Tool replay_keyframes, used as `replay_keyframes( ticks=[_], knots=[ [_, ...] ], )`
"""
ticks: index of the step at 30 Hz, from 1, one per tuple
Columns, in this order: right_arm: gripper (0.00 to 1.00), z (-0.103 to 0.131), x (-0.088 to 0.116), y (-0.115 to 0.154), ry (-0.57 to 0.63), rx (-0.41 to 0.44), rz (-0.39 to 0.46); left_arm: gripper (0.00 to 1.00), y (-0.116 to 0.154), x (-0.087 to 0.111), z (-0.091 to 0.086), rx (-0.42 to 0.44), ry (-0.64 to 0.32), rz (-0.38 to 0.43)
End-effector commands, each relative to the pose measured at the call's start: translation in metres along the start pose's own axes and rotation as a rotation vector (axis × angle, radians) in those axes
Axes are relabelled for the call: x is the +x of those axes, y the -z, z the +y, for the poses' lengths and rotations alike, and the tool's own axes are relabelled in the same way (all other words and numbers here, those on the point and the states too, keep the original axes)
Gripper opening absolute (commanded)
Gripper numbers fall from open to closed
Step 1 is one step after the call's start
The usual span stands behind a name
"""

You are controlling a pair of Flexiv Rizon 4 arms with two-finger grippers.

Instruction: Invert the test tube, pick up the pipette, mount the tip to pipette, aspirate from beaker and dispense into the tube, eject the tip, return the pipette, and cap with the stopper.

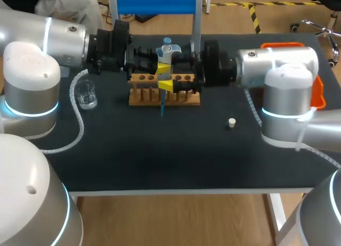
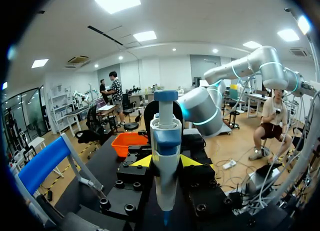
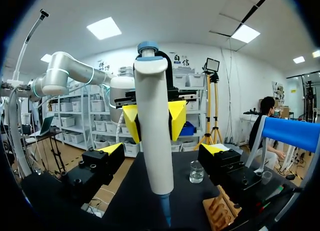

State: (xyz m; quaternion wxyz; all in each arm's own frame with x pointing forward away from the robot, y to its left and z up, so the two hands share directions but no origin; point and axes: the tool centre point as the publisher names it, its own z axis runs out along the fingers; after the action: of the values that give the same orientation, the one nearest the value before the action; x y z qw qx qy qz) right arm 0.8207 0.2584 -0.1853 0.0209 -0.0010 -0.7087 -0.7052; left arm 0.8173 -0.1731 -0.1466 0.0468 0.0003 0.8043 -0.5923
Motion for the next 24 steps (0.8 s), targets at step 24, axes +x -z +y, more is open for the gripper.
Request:
replay_keyframes(
  ticks=[24],
  knots=[
    [0.95, -0.0039, -0.0100, -0.0101, 0.007, -0.018, -0.014, 0.00, 0.0004, -0.0004, 0.0004, 0.003, -0.002, 0.001]
  ],
)
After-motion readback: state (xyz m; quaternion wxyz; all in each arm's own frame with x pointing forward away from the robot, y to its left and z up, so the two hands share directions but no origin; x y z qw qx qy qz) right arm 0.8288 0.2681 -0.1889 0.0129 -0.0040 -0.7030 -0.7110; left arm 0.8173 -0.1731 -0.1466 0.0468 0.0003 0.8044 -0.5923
